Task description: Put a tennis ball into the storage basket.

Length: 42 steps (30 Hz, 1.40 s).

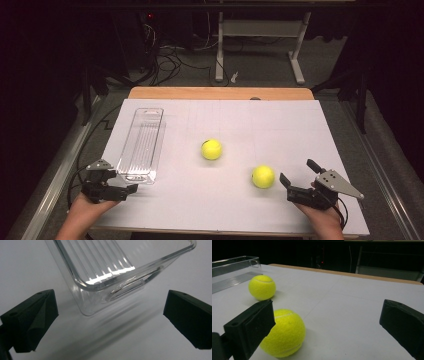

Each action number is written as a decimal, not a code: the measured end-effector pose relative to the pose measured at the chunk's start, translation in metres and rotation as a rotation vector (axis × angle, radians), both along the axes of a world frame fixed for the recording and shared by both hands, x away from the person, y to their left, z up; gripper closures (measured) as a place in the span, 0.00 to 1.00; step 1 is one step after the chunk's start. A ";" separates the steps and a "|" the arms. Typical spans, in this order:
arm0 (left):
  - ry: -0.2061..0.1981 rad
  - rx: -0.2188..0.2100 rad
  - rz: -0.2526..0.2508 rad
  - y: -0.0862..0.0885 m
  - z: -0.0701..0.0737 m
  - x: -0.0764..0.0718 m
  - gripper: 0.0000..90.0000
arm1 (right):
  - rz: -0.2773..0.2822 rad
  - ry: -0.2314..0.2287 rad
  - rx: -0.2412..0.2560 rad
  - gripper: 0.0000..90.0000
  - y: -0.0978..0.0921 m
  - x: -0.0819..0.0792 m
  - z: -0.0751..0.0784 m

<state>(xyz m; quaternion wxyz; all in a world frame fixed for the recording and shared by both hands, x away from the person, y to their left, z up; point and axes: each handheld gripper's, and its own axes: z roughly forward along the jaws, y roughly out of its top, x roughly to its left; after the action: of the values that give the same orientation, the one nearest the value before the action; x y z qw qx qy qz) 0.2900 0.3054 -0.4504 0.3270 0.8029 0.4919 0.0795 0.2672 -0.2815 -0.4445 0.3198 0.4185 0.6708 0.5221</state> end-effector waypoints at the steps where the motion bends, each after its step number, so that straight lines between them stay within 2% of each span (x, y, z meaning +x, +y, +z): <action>1: 0.003 0.012 0.004 0.000 0.000 0.000 0.01 | 0.000 0.000 0.000 0.01 0.000 0.000 0.000; 4: 0.019 0.035 0.009 0.000 -0.001 0.001 0.01 | 0.001 -0.001 -0.002 0.01 0.000 0.000 0.000; 5: 0.037 0.046 0.011 0.000 -0.002 0.002 0.01 | 0.001 0.000 -0.002 0.01 0.000 0.000 0.000; 11: 0.071 0.055 0.012 0.000 -0.003 0.004 0.01 | 0.002 0.004 -0.006 0.01 0.002 0.000 -0.001; 14: 0.106 0.050 0.012 -0.001 -0.003 0.006 0.01 | 0.003 0.007 -0.006 0.01 0.002 0.000 -0.001; 17: 0.150 0.123 0.017 -0.005 -0.002 0.005 0.01 | 0.003 0.007 0.000 0.01 0.001 0.000 -0.001; 20: 0.167 0.120 0.033 -0.002 0.000 0.003 0.01 | 0.009 0.006 -0.003 0.01 0.001 0.001 -0.001; 22: 0.176 0.094 0.052 0.004 0.004 0.002 0.01 | 0.011 0.008 -0.003 0.01 0.000 0.002 -0.002; 25: 0.194 0.078 0.065 0.007 0.007 0.002 0.01 | 0.011 0.010 0.002 0.01 0.000 0.002 -0.001; 30: 0.228 0.099 0.057 0.006 0.009 0.004 0.01 | 0.014 0.005 0.005 0.01 0.001 0.001 -0.001; 34: 0.257 0.086 0.058 0.006 0.012 0.006 0.01 | 0.015 0.008 0.003 0.01 0.002 0.001 -0.001; 35: 0.276 0.099 0.051 0.006 0.013 0.007 0.01 | 0.017 0.009 0.003 0.01 0.002 0.001 -0.001; 36: 0.276 0.099 0.051 0.006 0.013 0.007 0.01 | 0.017 0.009 0.003 0.01 0.002 0.001 -0.001; 37: 0.292 0.135 0.042 0.004 0.015 0.008 0.01 | 0.017 0.008 0.003 0.01 0.002 0.001 -0.001; 38: 0.300 0.152 0.032 0.003 0.015 0.009 0.01 | 0.017 0.009 0.002 0.01 0.002 0.001 -0.001; 42: 0.320 0.163 0.021 -0.001 0.018 0.011 0.01 | 0.015 0.010 0.004 0.01 0.002 0.001 -0.001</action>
<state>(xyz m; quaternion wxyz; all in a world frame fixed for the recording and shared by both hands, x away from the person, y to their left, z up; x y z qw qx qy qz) 0.3008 0.3042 -0.4320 0.1776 0.8241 0.5378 -0.0061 0.2682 -0.2793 -0.4460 0.3114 0.4168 0.6745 0.5238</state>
